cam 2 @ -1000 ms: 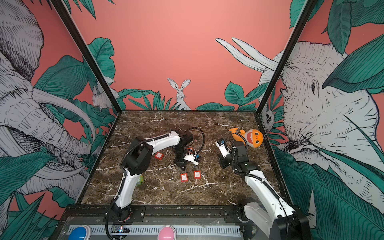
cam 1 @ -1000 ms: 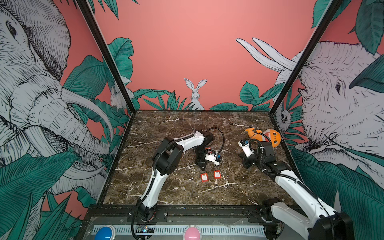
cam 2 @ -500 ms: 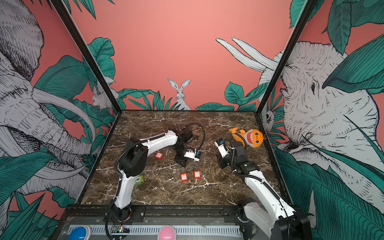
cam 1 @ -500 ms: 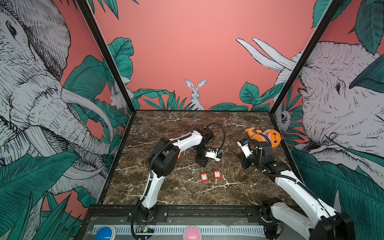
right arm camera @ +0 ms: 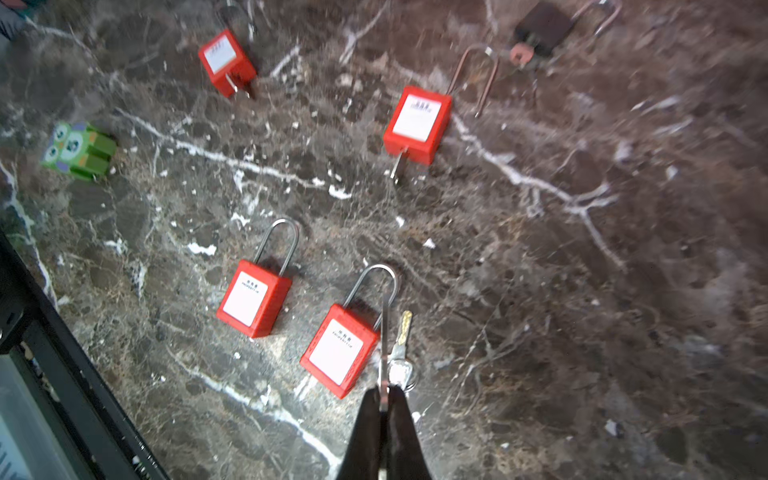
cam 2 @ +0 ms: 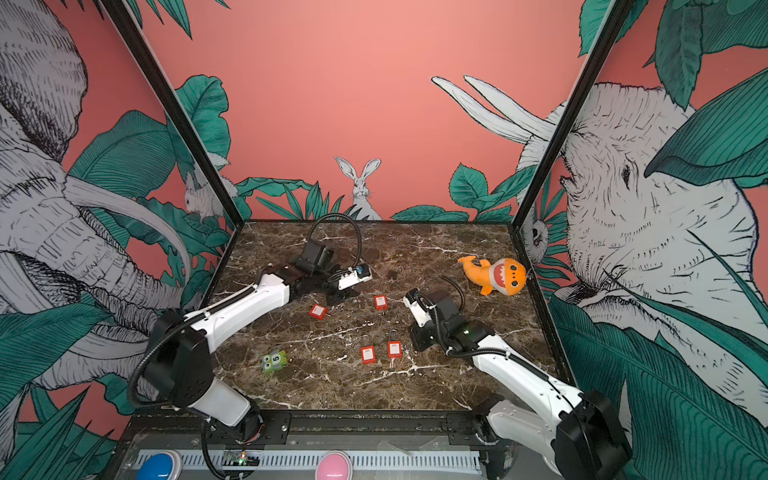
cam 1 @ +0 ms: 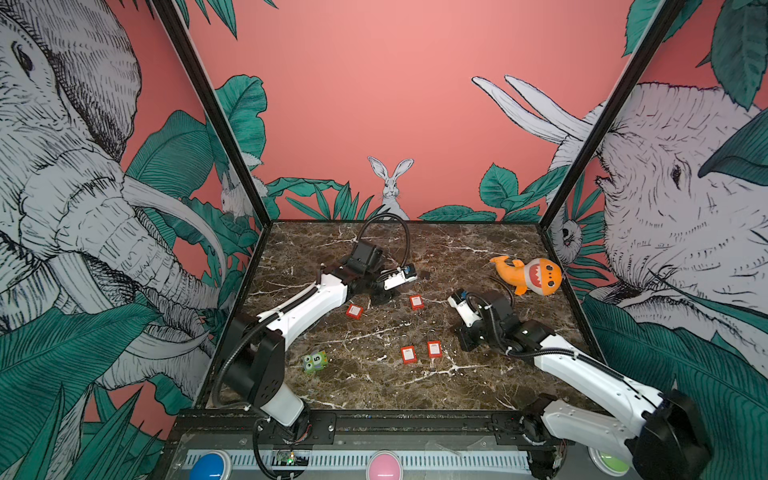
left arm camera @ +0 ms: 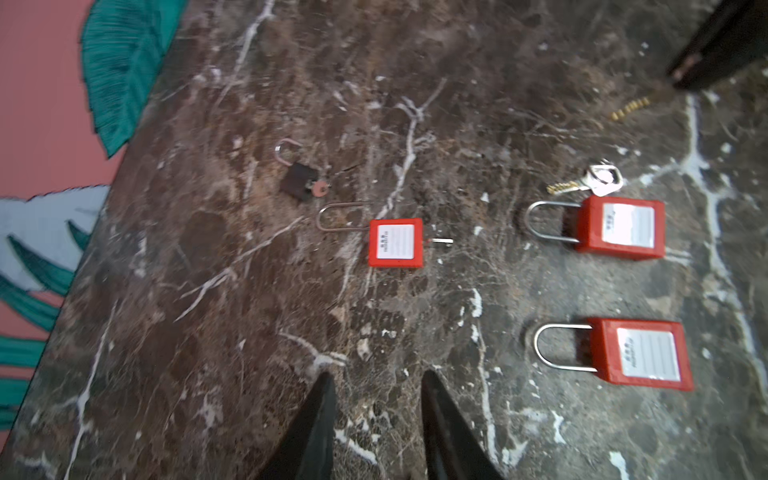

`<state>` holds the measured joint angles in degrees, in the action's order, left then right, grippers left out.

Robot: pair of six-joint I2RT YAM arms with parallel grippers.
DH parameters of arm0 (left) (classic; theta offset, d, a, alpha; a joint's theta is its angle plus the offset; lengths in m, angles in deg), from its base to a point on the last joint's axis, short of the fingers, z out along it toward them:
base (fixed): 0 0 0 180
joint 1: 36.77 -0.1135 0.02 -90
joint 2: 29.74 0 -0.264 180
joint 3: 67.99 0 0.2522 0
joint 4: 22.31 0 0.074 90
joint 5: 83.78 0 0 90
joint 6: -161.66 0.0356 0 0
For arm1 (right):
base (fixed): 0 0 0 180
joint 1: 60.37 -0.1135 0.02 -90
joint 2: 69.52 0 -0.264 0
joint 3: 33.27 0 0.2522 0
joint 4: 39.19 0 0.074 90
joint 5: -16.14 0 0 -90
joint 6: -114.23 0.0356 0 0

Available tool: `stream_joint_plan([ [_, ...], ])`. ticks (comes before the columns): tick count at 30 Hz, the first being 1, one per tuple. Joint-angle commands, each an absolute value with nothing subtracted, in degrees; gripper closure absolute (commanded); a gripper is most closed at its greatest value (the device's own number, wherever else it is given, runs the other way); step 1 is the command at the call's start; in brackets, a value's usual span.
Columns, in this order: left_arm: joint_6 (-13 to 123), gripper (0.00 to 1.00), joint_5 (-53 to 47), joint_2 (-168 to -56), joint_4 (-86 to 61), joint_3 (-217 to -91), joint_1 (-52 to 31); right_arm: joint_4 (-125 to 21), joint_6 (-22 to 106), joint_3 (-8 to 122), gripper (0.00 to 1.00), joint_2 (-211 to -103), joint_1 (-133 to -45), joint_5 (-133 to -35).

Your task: Lock with the key

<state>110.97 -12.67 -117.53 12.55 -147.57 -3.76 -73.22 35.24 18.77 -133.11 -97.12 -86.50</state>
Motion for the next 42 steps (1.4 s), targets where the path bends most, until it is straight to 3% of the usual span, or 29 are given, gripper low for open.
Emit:
stream_joint_plan([
  [1, 101.2, 0.64, -10.6, -112.8, -4.2, -141.7, -4.1, -74.9, 42.3, 21.8, 1.00, -137.7, -101.4, -83.4],
  [8, 84.4, 0.72, -3.2, -108.4, -20.4, -132.4, -7.1, -72.8, 46.0, 25.3, 1.00, -146.9, -109.2, -82.7],
  [13, 79.2, 0.68, 3.0, -106.6, -21.0, -130.7, -7.8, -73.1, 47.2, 28.2, 1.00, -152.9, -111.4, -82.8],
  [23, 80.6, 0.77, 4.9, -104.0, -18.7, -128.0, -8.1, -74.9, 47.2, 32.9, 1.00, -160.8, -112.7, -83.6],
  [26, 80.8, 0.86, 4.8, -103.1, -19.9, -127.1, -8.1, -75.6, 47.0, 33.8, 0.96, -163.2, -113.2, -83.8],
  [28, 81.1, 0.86, 4.1, -102.7, -19.9, -127.1, -8.0, -76.5, 46.4, 34.7, 0.92, -164.1, -113.7, -84.1],
  [33, 82.3, 0.73, 1.7, -102.5, -21.3, -126.8, -8.1, -78.8, 44.3, 36.6, 0.81, -164.6, -113.8, -84.3],
  [39, 82.9, 0.42, 1.8, -101.8, -29.1, -124.1, -8.0, -83.6, 40.2, 39.9, 0.68, -161.8, -113.7, -78.7],
  [42, 81.2, 0.39, 5.7, -101.9, -32.2, -123.3, -8.1, -84.7, 37.1, 42.5, 0.61, -159.2, -113.1, -75.1],
])
